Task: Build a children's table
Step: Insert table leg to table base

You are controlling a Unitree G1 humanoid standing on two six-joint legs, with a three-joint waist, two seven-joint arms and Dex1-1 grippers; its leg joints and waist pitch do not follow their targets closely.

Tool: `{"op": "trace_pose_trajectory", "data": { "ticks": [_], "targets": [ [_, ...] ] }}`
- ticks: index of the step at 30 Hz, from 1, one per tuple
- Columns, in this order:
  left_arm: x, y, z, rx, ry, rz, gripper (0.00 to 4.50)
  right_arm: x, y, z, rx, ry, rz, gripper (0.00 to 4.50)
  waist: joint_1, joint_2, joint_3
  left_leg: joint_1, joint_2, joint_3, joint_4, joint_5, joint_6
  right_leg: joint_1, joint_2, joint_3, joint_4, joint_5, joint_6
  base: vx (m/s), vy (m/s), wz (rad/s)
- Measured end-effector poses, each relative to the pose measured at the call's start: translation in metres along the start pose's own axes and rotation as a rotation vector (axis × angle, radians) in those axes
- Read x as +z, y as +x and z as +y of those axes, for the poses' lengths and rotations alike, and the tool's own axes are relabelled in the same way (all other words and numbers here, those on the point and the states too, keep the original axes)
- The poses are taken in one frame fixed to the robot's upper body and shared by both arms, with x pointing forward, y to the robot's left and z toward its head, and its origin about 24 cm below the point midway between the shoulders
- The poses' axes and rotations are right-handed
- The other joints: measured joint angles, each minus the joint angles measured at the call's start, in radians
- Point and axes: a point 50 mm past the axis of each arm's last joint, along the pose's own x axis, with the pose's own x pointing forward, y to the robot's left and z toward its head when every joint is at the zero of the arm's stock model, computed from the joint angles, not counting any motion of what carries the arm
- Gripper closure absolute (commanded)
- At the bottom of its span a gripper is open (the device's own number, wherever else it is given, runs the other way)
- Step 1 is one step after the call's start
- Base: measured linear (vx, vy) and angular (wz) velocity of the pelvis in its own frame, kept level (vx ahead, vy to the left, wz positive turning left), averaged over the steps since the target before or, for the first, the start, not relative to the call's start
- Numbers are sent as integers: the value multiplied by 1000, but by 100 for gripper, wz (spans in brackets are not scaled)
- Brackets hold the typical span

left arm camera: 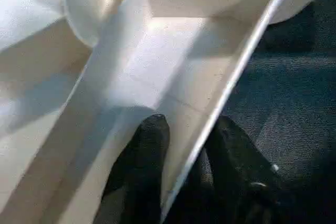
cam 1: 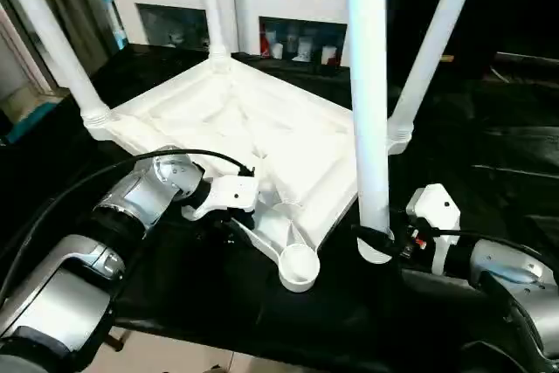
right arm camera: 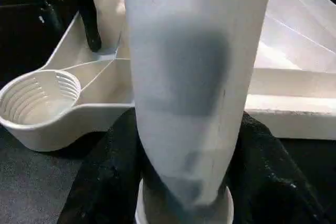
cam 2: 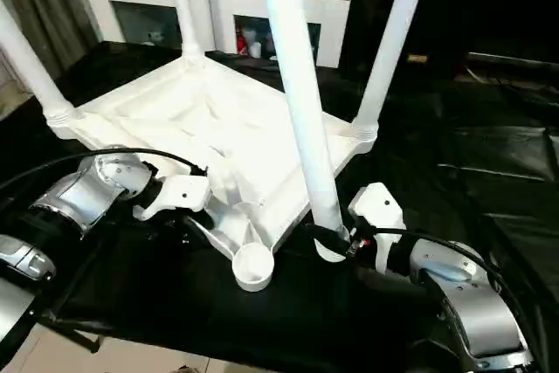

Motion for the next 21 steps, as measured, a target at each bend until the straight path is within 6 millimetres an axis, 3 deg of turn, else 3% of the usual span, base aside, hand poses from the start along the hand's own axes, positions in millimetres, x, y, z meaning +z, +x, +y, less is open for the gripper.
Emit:
{"op": "trace_pose_trajectory", "data": {
  "ticks": [4, 14, 16, 21],
  "targets": [
    [5, 5, 1, 22, -78, -11, 346, 0, 1, 1, 2, 4, -5, 262, -5, 3, 0, 0, 0, 1, 0, 0, 0, 2, 0, 0, 0, 0, 0, 0, 0, 0],
    [11, 14, -3, 245, -378, -119, 381, 1, 7, 1, -32, 71, -38, 262, -39, 3, -1, 2, 1, 0, -4, 0, 0, -2, 0, -5, -1, 0, 0, 0, 0, 0],
    [13, 17, -8, 263, -396, -163, 392, 1, 7, -1, -62, 100, -44, 262, -38, 4, -1, 1, 1, 0, -6, 0, 0, -3, 0, -5, -3, 0, 0, 0, 0, 0],
    [24, 26, -14, 253, -415, -247, 430, 6, 8, -10, -118, 151, -83, 262, -18, 4, -1, -1, 1, 0, -10, 0, 0, -2, 0, -6, -9, 1, -2, 0, 0, 0]
  ]
}}
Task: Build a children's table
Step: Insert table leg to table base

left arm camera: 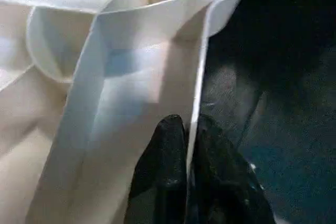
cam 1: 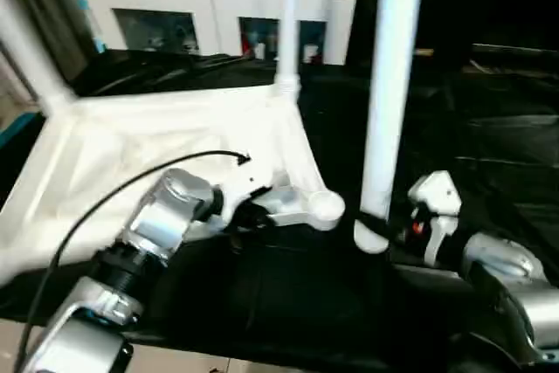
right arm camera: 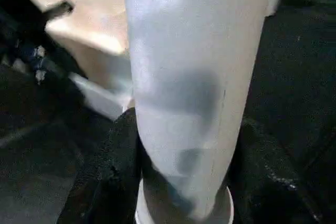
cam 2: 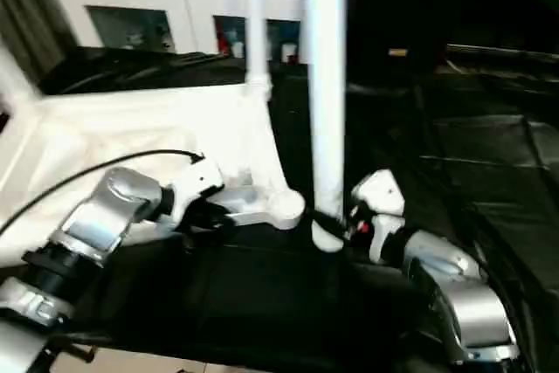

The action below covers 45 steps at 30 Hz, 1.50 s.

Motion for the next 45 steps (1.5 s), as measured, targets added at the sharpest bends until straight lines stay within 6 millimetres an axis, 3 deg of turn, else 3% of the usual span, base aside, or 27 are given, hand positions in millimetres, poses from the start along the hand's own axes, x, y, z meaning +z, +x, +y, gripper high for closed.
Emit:
{"op": "trace_pose_trajectory", "data": {
  "ticks": [4, 13, 16, 24, 40, 43, 45],
  "targets": [
    [5, 7, -9, -13, -43, -41, 444, 10, 3, -8, -42, 94, -63, 262, 12, 0, 0, 0, 0, 0, 0, 3, 5, -1, 0, 0, -2, 0, 0, 0, 0, 0],
    [1, 6, -12, 5, 73, -102, 444, 15, 4, -11, -43, 102, -80, 262, 14, -4, 3, -1, 0, 0, -3, 3, 5, -1, 0, -2, -4, 0, 0, 0, 0, 0],
    [-1, 5, -11, 10, 108, -117, 444, 19, 10, -11, -30, 115, -101, 262, 10, -5, 3, -1, 0, 0, -3, 3, 5, -1, 0, -1, -3, 0, 0, 0, 0, 0],
    [-2, 6, -13, -25, 145, -134, 450, 40, 32, -4, 84, 102, -176, 262, 24, -5, 3, 0, 1, 1, -3, 4, 5, -2, 0, -2, -2, 0, 0, 0, 0, 0],
    [-3, 8, -12, -46, 125, -190, 450, 24, 43, -7, 94, 67, -88, 262, 36, -6, 4, 0, 1, 2, -3, 4, 4, -3, -1, -2, -2, 0, 0, 0, 0, 0],
    [-3, 8, -12, -44, 127, -197, 392, 24, 43, -8, 92, 59, -90, 262, 36, -6, 3, 0, 1, 2, -3, 5, 5, -3, -1, -2, -2, 0, 0, 0, 0, 0],
    [-3, 8, -12, -51, 120, -208, 392, 24, 43, -8, 91, 57, -86, 262, 37, -10, 4, 0, 1, 2, -3, 5, 4, -3, -1, -2, -1, 0, 0, 0, 0, 0]
  ]
}}
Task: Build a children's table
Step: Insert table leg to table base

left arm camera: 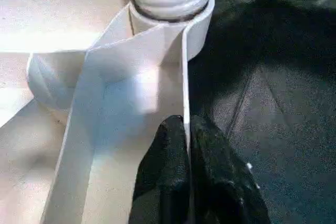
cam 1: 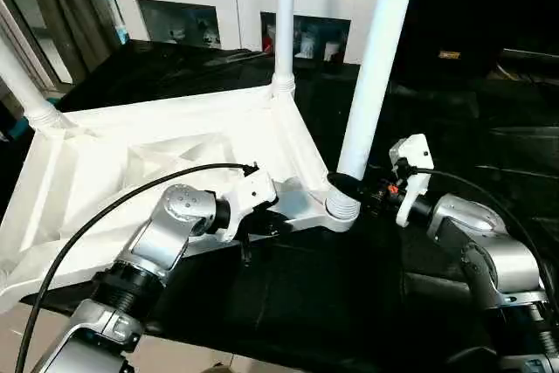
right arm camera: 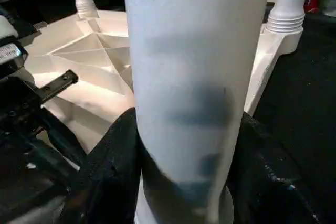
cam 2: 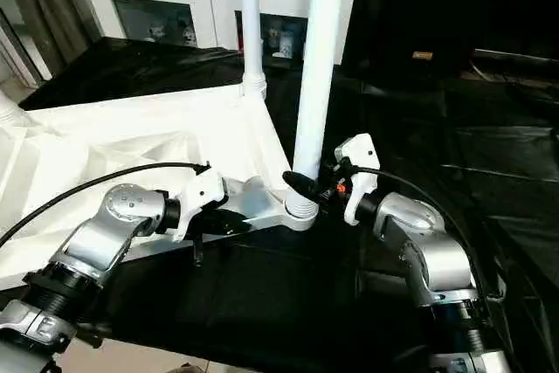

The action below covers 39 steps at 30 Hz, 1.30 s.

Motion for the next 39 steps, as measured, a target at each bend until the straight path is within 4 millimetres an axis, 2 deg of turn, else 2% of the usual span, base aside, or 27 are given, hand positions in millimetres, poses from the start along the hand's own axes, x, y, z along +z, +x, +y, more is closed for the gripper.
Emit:
{"op": "trace_pose_trajectory", "data": {
  "ticks": [7, 16, 17, 21, 31, 39],
  "targets": [
    [4, 8, 4, 20, 3, 6, 392, -1, 1, 1, 3, -1, 4, 262, 0, -2, -1, 0, 0, 1, 0, 1, 1, 1, -1, 0, 0, 0, 0, 0, 0, 0],
    [4, 10, 9, 35, 17, 40, 392, -2, 2, 3, 8, -7, 0, 262, -3, -2, -1, 1, 0, 1, 0, 3, 0, 1, -1, 0, 1, 1, -1, 0, 0, 0],
    [4, 10, 9, 31, 22, 47, 421, -2, 2, 3, 8, -7, 0, 262, -4, -2, -1, 1, 0, 1, 0, 3, 0, 1, -1, 0, 1, 1, -1, 0, 0, 0],
    [4, 9, 9, 11, 25, 63, 441, -2, 2, 2, 7, -9, -1, 262, -6, -2, -1, 1, 1, 1, 0, 3, 0, 1, 0, 0, 1, 1, -1, 0, 0, 0],
    [2, 5, 8, -27, 11, 49, 450, -5, 6, 1, 23, 10, -6, 262, -4, -2, -1, 1, 1, 1, 0, 3, 0, 1, 0, 0, 1, 1, -1, 0, 0, 0],
    [0, 2, 8, -28, 4, 51, 450, -5, 12, 2, 60, 4, 10, 262, -10, -2, -1, 1, 1, 1, 0, 3, 0, 1, 0, 0, 1, 1, -1, 0, 0, 0]
  ]
}}
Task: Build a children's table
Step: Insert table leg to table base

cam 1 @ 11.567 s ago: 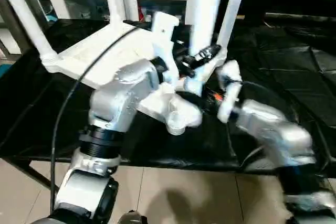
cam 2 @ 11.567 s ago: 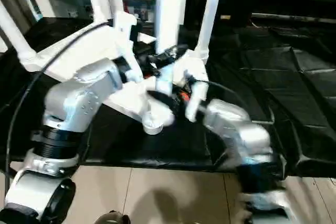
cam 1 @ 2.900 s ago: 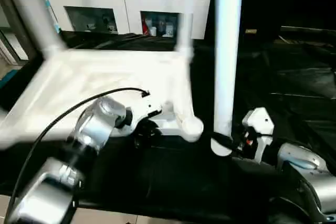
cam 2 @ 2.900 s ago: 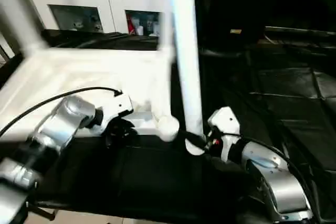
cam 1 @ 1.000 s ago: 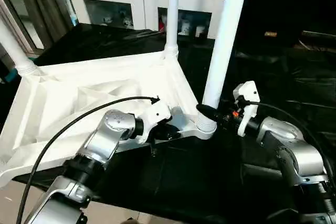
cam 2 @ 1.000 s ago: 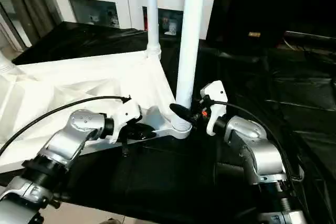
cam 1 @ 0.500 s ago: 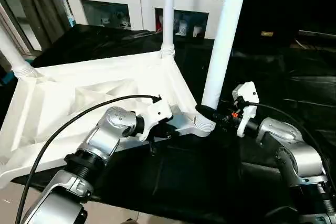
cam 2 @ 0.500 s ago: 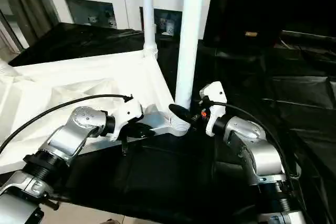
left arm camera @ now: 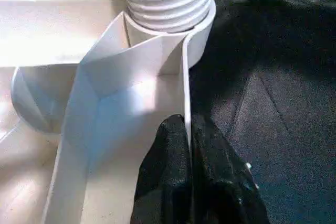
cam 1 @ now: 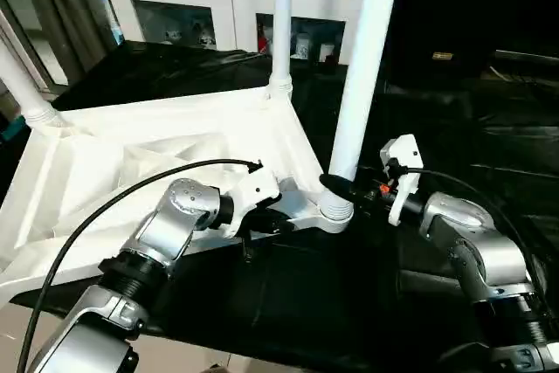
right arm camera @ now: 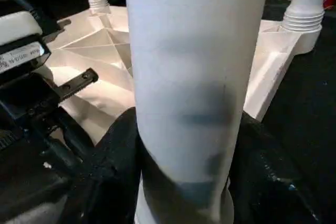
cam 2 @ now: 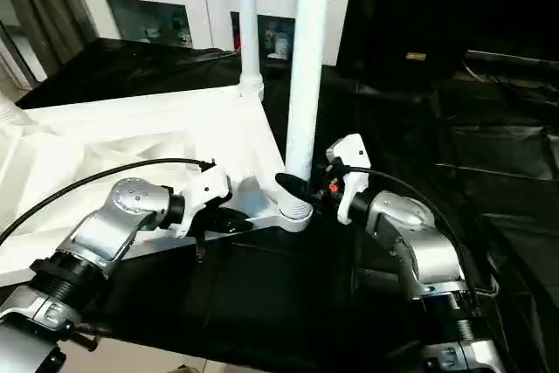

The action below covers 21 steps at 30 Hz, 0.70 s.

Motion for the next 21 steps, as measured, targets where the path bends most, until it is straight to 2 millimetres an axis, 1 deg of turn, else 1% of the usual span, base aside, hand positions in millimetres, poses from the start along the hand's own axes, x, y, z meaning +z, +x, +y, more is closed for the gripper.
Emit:
{"op": "trace_pose_trajectory", "data": {
  "ticks": [4, 11, 16, 21],
  "targets": [
    [0, 0, 0, 0, 0, 0, 450, 0, 0, 0, 4, -2, 0, 262, 0, 0, 0, 0, 0, 0, 0, 0, 0, 0, 0, 0, 0, 0, 0, 0, 0, 0],
    [0, 1, 0, 1, 0, -1, 450, -5, -1, -3, -22, 45, -37, 262, 1, 0, 0, 0, 0, 0, 0, 0, 0, 0, 0, 0, 0, 0, 0, 0, 0, 0],
    [1, 2, -1, 2, 1, -2, 450, -15, -7, -3, -71, 114, -116, 262, 4, 1, -1, 0, 0, 0, 0, 0, 0, 1, 0, 0, 0, 0, 0, 0, 0, 0],
    [1, 4, -1, 1, 0, -5, 450, -27, -15, 1, -130, 167, -209, 262, 7, 3, -2, 0, 0, 0, 0, -3, -5, 1, 0, 0, -1, 0, 0, 0, 0, 0]
  ]
}}
